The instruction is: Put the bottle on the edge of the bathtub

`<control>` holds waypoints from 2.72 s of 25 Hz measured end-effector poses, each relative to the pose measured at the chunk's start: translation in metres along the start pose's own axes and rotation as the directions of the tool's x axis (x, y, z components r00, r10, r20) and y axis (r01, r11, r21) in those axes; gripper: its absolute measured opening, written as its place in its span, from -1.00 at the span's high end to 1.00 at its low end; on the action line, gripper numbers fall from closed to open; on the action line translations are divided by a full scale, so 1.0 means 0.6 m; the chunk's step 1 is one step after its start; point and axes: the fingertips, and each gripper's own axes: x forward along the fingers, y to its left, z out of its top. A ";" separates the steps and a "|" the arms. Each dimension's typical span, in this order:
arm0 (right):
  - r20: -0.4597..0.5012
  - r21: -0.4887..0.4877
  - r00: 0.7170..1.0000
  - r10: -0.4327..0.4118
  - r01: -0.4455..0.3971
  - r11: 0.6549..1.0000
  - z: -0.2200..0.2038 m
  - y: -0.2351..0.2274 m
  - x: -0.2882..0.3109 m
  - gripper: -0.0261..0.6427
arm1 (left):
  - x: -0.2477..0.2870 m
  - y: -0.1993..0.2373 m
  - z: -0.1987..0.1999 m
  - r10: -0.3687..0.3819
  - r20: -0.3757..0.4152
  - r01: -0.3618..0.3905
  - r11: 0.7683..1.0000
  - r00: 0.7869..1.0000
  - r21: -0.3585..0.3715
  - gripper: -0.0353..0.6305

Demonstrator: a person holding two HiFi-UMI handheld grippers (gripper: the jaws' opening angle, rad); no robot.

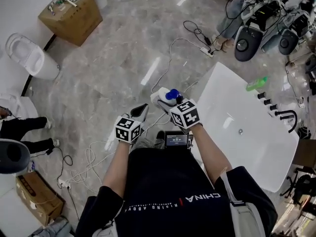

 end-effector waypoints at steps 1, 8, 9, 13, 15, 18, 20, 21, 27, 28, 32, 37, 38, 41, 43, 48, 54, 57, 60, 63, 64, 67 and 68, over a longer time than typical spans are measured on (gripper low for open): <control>0.008 0.016 1.000 -0.020 0.019 1.000 0.006 -0.017 -0.005 0.11 | 0.016 -0.001 0.013 -0.020 -0.007 0.020 1.000 1.000 0.013 0.87; 0.030 0.139 0.986 -0.167 0.161 0.977 0.015 -0.132 -0.032 0.11 | 0.126 -0.009 0.080 -0.174 -0.070 0.180 0.979 0.982 0.092 0.87; 0.030 0.157 0.982 -0.189 0.182 0.971 0.016 -0.151 -0.035 0.11 | 0.145 -0.009 0.089 -0.197 -0.081 0.205 0.974 0.977 0.102 0.87; 0.034 0.236 0.956 -0.292 0.276 0.932 0.028 -0.235 -0.044 0.11 | 0.228 -0.012 0.127 -0.300 -0.133 0.318 0.937 0.945 0.146 0.87; 0.037 0.272 0.938 -0.345 0.323 0.907 0.041 -0.275 -0.047 0.11 | 0.271 -0.009 0.150 -0.349 -0.162 0.375 0.911 0.923 0.171 0.87; 0.036 0.320 0.910 -0.413 0.381 0.867 0.061 -0.331 -0.047 0.11 | 0.334 -0.004 0.184 -0.414 -0.201 0.451 0.871 0.888 0.195 0.87; 0.031 0.354 0.891 -0.453 0.414 0.839 0.070 -0.361 -0.045 0.11 | 0.368 -0.002 0.203 -0.451 -0.227 0.496 0.843 0.863 0.209 0.87; 0.028 0.370 0.881 -0.472 0.430 0.824 0.076 -0.375 -0.043 0.11 | 0.382 0.000 0.214 -0.469 -0.239 0.517 0.828 0.851 0.216 0.87; 0.001 0.454 0.816 -0.578 0.515 0.727 0.105 -0.439 -0.037 0.11 | 0.454 0.021 0.267 -0.560 -0.304 0.631 0.737 0.771 0.241 0.87; -0.007 0.466 0.805 -0.594 0.528 0.710 0.106 -0.447 -0.040 0.11 | 0.464 0.020 0.273 -0.574 -0.315 0.649 0.721 0.756 0.243 0.87; -0.041 0.510 0.760 -0.648 0.574 0.641 0.098 -0.475 -0.063 0.11 | 0.500 0.004 0.285 -0.620 -0.354 0.709 0.665 0.700 0.237 0.87; -0.079 0.560 0.702 -0.707 0.618 0.552 0.057 -0.515 -0.114 0.11 | 0.547 -0.052 0.279 -0.666 -0.410 0.777 0.588 0.623 0.225 0.87; -0.086 0.571 0.691 -0.717 0.624 0.533 0.046 -0.525 -0.126 0.11 | 0.559 -0.066 0.277 -0.671 -0.424 0.788 0.571 0.609 0.228 0.87; -0.105 0.602 0.666 -0.738 0.633 0.486 0.017 -0.562 -0.157 0.11 | 0.601 -0.107 0.277 -0.678 -0.458 0.814 0.531 0.575 0.236 0.87; -0.115 0.620 0.655 -0.747 0.635 0.460 -0.001 -0.590 -0.176 0.11 | 0.630 -0.136 0.279 -0.680 -0.477 0.827 0.510 0.557 0.238 0.87; -0.134 0.643 0.635 -0.761 0.640 0.421 -0.047 -0.672 -0.223 0.11 | 0.716 -0.207 0.277 -0.664 -0.532 0.847 0.466 0.525 0.255 0.87; -0.194 0.613 0.631 -0.751 0.676 0.409 -0.115 -0.772 -0.249 0.11 | 0.810 -0.275 0.282 -0.656 -0.561 0.860 0.443 0.504 0.255 0.87; -0.212 0.612 0.627 -0.749 0.683 0.399 -0.131 -0.822 -0.251 0.11 | 0.852 -0.294 0.284 -0.664 -0.569 0.871 0.428 0.485 0.242 0.87; -0.231 0.616 0.623 -0.748 0.688 0.384 -0.143 -0.867 -0.250 0.11 | 0.892 -0.307 0.280 -0.664 -0.587 0.882 0.412 0.463 0.230 0.87; -0.247 0.624 0.610 -0.753 0.694 0.358 -0.155 -0.918 -0.247 0.11 | 0.940 -0.314 0.273 -0.664 -0.605 0.893 0.393 0.440 0.219 0.87; -0.254 0.628 0.605 -0.754 0.696 0.347 -0.161 -0.933 -0.246 0.11 | 0.956 -0.316 0.270 -0.664 -0.610 0.897 0.387 0.433 0.215 0.87; -0.280 0.639 0.589 -0.758 0.703 0.311 -0.183 -0.975 -0.239 0.11 | 1.003 -0.322 0.257 -0.663 -0.623 0.904 0.379 0.415 0.199 0.87; -0.289 0.641 0.586 -0.757 0.706 0.301 -0.193 -0.988 -0.235 0.11 | 1.017 -0.324 0.252 -0.664 -0.625 0.905 0.379 0.410 0.192 0.87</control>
